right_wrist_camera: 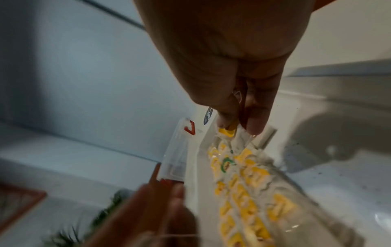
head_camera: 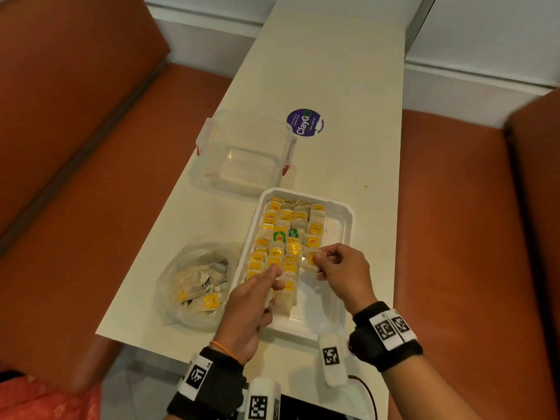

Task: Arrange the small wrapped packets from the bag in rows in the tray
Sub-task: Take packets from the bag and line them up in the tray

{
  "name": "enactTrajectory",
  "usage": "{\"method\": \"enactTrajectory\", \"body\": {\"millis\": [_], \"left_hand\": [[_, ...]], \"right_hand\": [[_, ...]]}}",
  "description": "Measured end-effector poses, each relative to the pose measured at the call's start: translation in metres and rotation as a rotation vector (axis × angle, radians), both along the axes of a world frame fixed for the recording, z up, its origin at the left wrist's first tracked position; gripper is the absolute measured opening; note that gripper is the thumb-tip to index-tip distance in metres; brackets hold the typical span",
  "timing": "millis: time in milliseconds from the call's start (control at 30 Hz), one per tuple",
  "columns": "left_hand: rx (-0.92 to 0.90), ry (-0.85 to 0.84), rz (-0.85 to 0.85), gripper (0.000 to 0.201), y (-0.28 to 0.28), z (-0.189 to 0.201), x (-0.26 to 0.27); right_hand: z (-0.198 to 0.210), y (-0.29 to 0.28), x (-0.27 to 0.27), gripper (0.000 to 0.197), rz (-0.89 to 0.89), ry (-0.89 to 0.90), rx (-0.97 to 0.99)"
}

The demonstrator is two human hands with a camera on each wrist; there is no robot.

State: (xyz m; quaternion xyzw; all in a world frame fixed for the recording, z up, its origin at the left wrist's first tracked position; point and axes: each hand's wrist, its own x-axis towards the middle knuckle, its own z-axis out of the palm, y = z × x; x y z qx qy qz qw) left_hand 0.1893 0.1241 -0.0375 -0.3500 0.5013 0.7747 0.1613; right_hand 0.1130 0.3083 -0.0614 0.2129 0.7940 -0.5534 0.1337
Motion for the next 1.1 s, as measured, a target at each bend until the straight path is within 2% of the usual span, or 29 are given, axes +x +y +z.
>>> {"method": "enactTrajectory", "body": {"millis": [133,267,567,700,900,1100], "left_hand": [[0.075,0.043,0.031,0.041,-0.015,0.006,0.000],[0.084,0.065,0.027,0.041,-0.026,0.010,-0.001],[0.074,0.044,0.028,0.039,-0.027,0.006,0.002],[0.077,0.038,0.030,0.039,-0.026,0.005,0.001],[0.078,0.038,0.025,0.038,-0.026,0.003,0.000],[0.077,0.037,0.021,0.034,-0.026,0.002,0.000]], "right_hand": [[-0.028,-0.008,-0.014,0.004,0.099,-0.004,0.225],[-0.046,-0.018,-0.025,0.005,0.143,-0.040,0.320],[-0.057,-0.023,-0.037,0.008,0.048,0.026,0.331],[-0.059,-0.023,-0.037,0.014,0.033,0.048,0.329],[-0.063,-0.022,-0.039,0.008,0.007,0.053,0.277],[-0.055,-0.026,-0.034,0.021,-0.009,0.093,0.356]]}}
